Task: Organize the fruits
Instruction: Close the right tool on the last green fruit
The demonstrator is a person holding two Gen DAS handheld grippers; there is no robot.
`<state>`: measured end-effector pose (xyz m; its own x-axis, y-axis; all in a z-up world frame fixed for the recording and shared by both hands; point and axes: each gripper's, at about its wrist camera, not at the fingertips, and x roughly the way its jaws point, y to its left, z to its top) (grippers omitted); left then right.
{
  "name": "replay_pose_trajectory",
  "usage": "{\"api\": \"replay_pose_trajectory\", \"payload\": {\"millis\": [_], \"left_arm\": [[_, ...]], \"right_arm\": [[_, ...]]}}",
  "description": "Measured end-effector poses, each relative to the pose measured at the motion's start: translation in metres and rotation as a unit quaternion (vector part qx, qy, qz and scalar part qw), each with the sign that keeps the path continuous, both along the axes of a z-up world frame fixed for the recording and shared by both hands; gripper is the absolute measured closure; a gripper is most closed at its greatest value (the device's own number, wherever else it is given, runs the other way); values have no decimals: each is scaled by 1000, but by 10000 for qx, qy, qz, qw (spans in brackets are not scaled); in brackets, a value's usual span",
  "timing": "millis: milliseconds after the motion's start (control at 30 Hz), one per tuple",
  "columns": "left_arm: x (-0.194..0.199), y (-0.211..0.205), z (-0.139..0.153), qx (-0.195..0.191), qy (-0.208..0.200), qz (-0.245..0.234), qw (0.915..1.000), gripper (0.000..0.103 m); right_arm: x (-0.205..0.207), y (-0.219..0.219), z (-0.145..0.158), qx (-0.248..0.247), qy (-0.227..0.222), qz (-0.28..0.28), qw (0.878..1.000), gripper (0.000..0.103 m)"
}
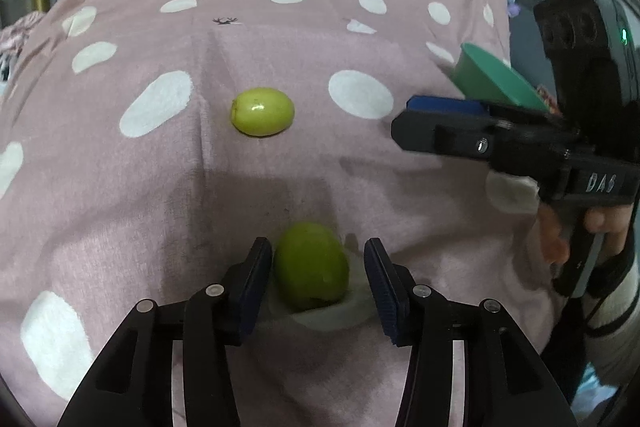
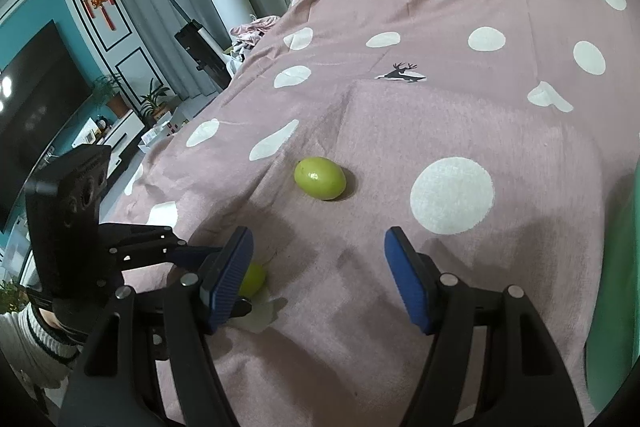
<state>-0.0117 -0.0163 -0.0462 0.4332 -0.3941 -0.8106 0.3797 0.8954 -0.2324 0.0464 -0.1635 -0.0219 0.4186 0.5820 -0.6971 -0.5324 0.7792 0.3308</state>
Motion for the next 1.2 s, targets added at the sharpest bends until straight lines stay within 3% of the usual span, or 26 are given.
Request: {"api": "replay_pose_trajectory", "payload": {"millis": [67, 200, 433, 533, 767, 967, 1133, 1200], "left_arm": [[5, 2, -4, -43, 62, 31, 10000, 65], [3, 2, -4, -15, -75, 25, 10000, 65], [7, 15, 9, -580, -393, 164, 9974, 65], [13, 17, 12, -630, -518, 172, 9965, 65], [28, 21, 3, -902, -406, 170, 9950, 65], [30, 25, -2, -1064, -287, 84, 9939, 65], [31, 32, -2, -1239, -233, 117, 9919, 65], [30, 34, -2, -1260, -222, 124, 9917, 65]], "right_arm": [[0, -2, 0, 58, 16, -18, 10000, 34], [0, -4, -2, 100, 39, -33, 9999, 34], [7, 4, -4, -63, 47, -14, 10000, 34], [14, 10, 0, -102, 29, -14, 9999, 34], [47, 49, -4, -481, 147, 455, 9977, 35], [74, 78, -26, -1028, 347, 690, 9917, 36], [84, 89, -37, -1232, 388, 774, 9886, 41], [87, 92, -42, -1335, 487, 825, 9864, 50]]}}
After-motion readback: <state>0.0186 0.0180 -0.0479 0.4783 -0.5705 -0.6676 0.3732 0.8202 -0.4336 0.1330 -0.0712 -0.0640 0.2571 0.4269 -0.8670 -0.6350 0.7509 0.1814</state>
